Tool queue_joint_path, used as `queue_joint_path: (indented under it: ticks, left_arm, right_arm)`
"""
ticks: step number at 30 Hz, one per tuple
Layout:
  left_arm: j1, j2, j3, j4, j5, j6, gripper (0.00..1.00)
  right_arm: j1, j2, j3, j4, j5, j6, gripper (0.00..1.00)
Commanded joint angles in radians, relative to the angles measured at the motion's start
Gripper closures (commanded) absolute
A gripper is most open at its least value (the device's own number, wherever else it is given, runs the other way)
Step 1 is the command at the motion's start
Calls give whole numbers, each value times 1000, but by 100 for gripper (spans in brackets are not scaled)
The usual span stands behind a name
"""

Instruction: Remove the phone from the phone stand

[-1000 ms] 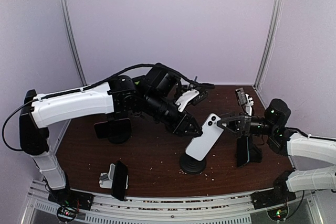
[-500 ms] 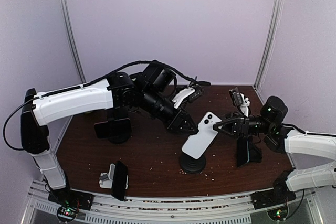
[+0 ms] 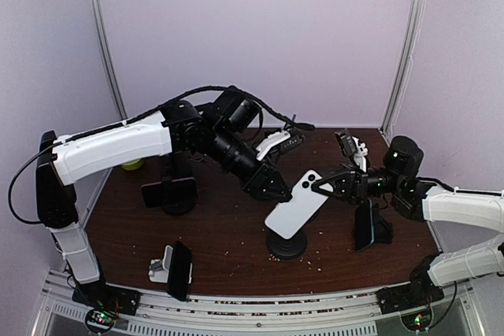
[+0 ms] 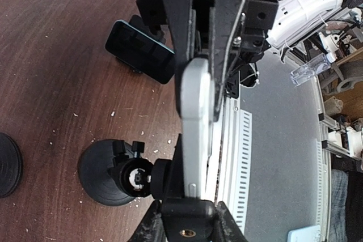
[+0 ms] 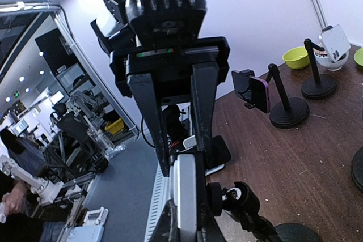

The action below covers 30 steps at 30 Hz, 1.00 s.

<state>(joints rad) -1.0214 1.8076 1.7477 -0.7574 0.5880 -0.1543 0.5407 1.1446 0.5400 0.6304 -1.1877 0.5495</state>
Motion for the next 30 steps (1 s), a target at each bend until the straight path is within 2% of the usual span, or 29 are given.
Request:
queue_joint_path:
  ticks: [1,16,30]
  left_arm:
    - [23,20,75,-23,35,71,100]
    - [27,62,124,-132,67,139,100]
    - [27,60,105,-179,74,169,100]
  right_arm:
    - [7,-3,48,-93,-49,-77,100]
    - [-10,-41,95,-107,-23,-78,100]
    - [-61,-76,117,-30,-14,-6,100]
